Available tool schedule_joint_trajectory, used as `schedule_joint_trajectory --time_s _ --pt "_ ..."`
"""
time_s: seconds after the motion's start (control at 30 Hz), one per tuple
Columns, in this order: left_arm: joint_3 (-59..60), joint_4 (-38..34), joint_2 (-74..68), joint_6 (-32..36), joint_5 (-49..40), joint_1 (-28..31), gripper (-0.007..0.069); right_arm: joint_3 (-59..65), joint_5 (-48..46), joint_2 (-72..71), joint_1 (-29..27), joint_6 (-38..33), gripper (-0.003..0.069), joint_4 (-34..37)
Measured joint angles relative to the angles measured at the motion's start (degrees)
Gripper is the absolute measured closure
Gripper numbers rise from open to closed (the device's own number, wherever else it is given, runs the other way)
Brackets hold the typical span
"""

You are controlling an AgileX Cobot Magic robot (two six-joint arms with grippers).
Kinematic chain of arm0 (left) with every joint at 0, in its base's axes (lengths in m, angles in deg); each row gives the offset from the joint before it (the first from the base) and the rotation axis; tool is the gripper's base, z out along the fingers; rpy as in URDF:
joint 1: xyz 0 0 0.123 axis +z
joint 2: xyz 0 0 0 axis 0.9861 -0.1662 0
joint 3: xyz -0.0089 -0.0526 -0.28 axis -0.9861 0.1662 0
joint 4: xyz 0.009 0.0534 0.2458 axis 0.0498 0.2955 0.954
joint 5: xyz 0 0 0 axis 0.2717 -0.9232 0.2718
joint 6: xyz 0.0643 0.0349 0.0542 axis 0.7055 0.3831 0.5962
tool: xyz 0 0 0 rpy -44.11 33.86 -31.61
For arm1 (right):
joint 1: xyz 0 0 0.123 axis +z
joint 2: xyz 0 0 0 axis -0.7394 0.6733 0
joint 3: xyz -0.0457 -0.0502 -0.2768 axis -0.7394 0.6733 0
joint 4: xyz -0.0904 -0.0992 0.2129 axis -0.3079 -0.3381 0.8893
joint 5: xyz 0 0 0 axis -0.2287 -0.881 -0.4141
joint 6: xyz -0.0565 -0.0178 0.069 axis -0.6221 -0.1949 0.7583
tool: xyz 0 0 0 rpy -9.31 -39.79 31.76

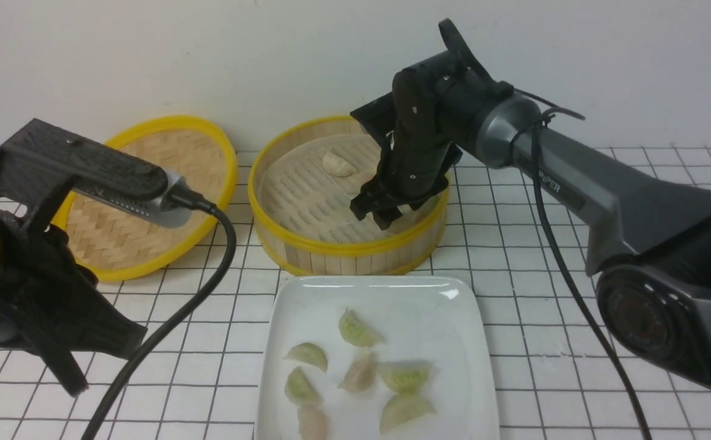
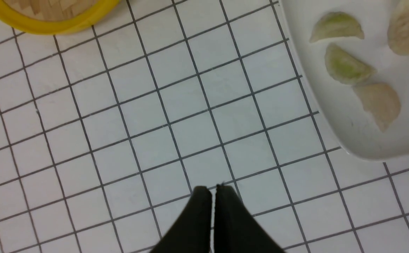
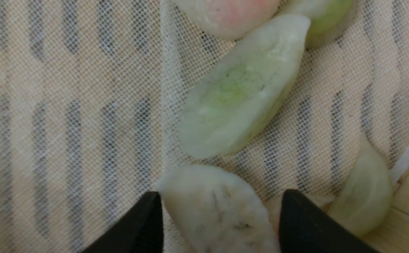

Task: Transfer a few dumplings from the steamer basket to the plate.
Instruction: Use the right arm to grab a dumpling from inside the steamer

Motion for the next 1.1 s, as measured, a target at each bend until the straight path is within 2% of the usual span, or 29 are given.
schedule_joint_trajectory --time_s 0.1,0.17,0.23,0.4,0.53,0.6,0.83,0.93,1.03,1.1 --pt "0.0 0.0 0.0 0.0 0.0 0.0 0.0631 0.0 0.4 0.1 0.2 -0.2 0.0356 -1.1" --pt "0.0 0.0 0.0 0.0 0.0 0.0 0.0631 0.0 1.0 0.5 0.3 -0.4 0.0454 -1.9" --pt "0.0 -0.3 0.0 0.1 0.0 0.0 0.0631 -0.2 1.2 0.5 0.3 -0.6 0.0487 -2.0" --pt "0.0 -0.8 0.0 0.5 0.0 0.0 0.0631 -3.9 -0.2 1.5 0.3 -0.7 0.0497 -1.9" --pt "0.0 -0.8 0.0 0.6 -0.5 0.0 0.0631 -5.6 -0.7 0.2 0.3 -0.7 0.0641 -0.5" --pt "0.0 -0.8 0.0 0.6 -0.6 0.0 0.0631 -5.7 -1.1 -1.3 0.3 -0.7 0.0662 0.3" --pt "0.0 -0.8 0.0 0.6 -0.8 0.0 0.0631 -6.0 -1.3 -5.0 0.3 -0.7 0.0673 1.9" --pt "0.0 -1.0 0.0 0.6 -1.0 0.0 0.0631 -6.1 -1.4 -4.6 0.3 -0.9 0.0651 1.9" --pt "0.0 -1.6 0.0 0.6 -1.6 0.0 0.0631 -6.1 -1.4 -3.2 0.3 -2.2 0.0579 1.9" --pt "0.0 -1.9 0.0 0.6 -1.7 0.0 0.0631 -6.1 -1.4 -1.4 0.3 -3.1 0.0479 2.0"
